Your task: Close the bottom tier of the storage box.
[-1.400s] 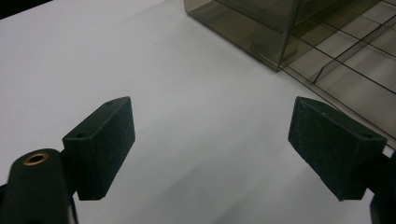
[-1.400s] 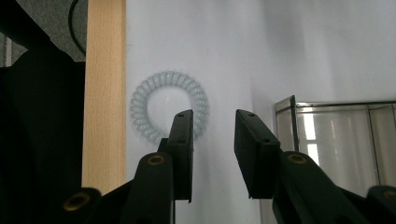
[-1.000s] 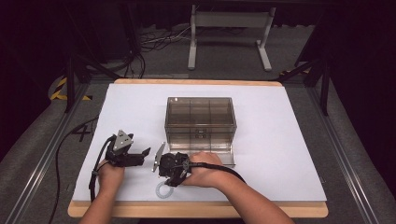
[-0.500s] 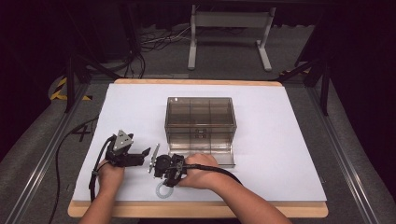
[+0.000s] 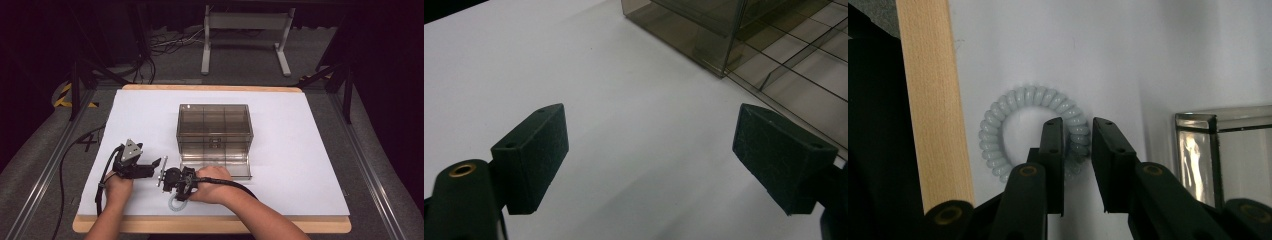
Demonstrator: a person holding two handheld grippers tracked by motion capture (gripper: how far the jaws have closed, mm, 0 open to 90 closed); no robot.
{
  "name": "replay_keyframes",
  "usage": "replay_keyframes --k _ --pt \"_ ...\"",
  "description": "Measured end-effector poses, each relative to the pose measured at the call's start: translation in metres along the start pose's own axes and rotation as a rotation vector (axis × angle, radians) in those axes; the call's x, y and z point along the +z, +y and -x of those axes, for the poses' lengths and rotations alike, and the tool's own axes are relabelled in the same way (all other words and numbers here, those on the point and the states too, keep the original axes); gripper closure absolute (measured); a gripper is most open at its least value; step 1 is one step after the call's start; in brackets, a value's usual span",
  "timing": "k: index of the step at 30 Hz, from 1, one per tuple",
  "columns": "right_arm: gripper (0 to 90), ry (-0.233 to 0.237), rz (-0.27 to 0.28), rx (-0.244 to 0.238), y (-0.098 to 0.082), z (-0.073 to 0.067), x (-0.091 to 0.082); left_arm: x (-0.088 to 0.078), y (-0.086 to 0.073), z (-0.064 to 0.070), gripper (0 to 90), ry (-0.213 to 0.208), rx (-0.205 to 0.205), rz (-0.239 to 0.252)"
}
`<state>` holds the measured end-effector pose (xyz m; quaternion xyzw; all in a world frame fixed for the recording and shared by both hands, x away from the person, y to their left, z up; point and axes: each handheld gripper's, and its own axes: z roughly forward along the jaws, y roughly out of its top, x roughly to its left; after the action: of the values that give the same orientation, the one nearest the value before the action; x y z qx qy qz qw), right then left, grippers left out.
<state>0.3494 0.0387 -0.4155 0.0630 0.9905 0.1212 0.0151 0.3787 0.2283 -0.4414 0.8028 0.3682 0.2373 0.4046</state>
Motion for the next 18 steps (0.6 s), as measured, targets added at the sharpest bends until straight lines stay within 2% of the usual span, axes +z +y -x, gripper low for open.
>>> replay_keyframes --k 8,18 --pt "81.3 -0.005 -0.023 -0.006 0.0029 -0.0017 0.0008 0.0005 0.0003 0.0009 15.6 -0.001 0.002 -0.002" --pt "82.4 0.012 -0.026 0.043 0.0034 0.001 0.0013 0.0006 0.0003 0.0009 15.6 -0.001 0.005 -0.003"
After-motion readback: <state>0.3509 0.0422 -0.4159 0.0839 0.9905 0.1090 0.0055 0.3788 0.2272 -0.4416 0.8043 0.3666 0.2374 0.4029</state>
